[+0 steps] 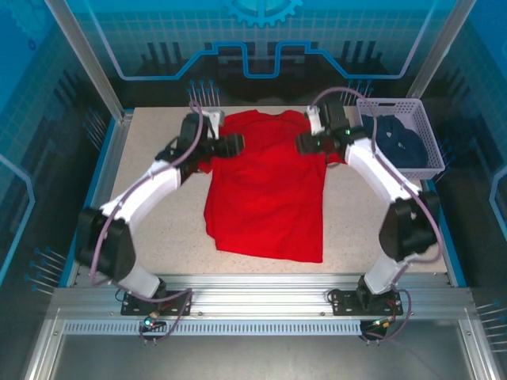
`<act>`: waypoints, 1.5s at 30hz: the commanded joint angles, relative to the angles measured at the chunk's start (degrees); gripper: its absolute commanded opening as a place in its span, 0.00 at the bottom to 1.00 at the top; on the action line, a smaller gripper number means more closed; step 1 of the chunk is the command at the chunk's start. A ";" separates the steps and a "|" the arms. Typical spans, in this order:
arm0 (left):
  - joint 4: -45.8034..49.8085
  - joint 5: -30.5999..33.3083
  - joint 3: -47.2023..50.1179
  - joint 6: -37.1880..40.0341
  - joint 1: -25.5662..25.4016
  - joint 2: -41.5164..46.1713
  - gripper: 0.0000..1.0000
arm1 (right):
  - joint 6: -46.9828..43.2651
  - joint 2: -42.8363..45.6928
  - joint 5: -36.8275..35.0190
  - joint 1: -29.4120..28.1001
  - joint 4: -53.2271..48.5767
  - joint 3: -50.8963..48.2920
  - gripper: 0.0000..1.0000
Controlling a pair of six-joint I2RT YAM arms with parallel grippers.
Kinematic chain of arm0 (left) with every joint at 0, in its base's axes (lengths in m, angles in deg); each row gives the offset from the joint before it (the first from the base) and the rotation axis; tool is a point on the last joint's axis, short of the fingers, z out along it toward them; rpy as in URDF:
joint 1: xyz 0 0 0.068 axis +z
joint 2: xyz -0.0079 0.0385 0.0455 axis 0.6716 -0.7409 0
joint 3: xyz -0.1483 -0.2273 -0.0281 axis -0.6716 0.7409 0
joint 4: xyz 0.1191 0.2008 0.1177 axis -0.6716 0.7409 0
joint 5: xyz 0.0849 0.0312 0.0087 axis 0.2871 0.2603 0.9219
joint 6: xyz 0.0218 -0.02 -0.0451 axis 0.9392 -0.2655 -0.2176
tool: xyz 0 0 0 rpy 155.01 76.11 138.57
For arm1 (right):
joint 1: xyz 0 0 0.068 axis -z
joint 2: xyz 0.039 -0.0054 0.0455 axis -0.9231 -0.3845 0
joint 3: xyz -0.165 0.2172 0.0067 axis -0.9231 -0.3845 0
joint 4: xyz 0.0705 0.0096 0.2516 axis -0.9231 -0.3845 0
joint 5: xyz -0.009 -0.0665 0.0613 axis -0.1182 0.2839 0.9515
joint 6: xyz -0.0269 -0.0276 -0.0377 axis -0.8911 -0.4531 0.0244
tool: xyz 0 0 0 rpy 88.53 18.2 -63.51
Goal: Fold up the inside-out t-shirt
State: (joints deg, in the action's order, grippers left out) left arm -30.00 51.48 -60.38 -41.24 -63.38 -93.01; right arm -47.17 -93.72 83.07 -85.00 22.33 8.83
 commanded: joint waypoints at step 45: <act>-6.86 -28.13 16.46 22.98 -23.86 -12.44 0.15 | 13.31 17.09 19.18 -0.40 2.95 -39.70 0.61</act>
State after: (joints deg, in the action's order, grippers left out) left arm -35.95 29.67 -42.68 -16.02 -88.08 -106.56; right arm -36.05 -76.86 100.55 -83.66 25.22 -29.14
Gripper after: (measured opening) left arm 0.145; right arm 0.607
